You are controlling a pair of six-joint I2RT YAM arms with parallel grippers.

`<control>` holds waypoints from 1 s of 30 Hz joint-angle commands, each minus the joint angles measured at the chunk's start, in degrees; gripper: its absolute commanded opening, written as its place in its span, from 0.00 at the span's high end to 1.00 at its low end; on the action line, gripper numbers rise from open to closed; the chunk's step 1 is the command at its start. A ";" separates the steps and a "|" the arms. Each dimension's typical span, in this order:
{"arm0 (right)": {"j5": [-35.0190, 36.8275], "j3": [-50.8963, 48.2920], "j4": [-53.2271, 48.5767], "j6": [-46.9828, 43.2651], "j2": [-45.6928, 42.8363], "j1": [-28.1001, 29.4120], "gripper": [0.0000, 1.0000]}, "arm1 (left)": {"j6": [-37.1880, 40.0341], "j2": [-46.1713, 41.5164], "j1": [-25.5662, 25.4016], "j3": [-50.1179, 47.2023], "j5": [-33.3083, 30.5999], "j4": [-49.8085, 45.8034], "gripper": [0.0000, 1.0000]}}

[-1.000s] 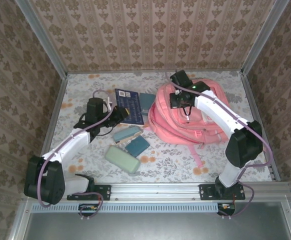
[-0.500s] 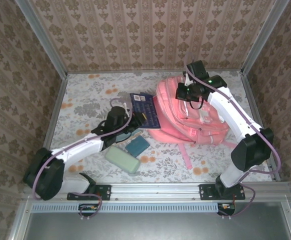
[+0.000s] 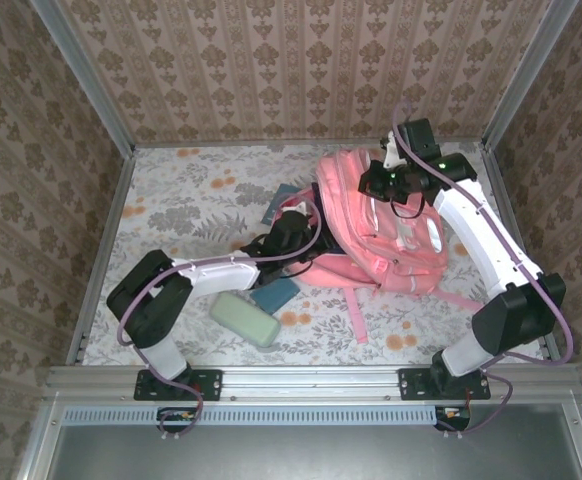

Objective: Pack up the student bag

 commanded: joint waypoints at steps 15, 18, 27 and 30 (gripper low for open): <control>-4.28 -3.34 5.49 1.45 -5.25 -0.67 1.00 | -2.35 7.73 -2.17 7.56 0.28 6.47 1.00; -4.52 -3.78 5.97 1.81 -5.50 -0.68 1.00 | -2.89 11.87 -2.39 10.02 1.11 6.85 1.00; -5.01 -4.15 6.68 1.99 -5.28 -0.79 1.00 | -2.99 20.32 -4.53 20.56 0.17 -3.92 0.86; -4.79 -4.12 6.41 1.44 -5.28 -1.10 1.00 | -1.90 19.43 -4.75 20.93 -1.02 -8.03 0.55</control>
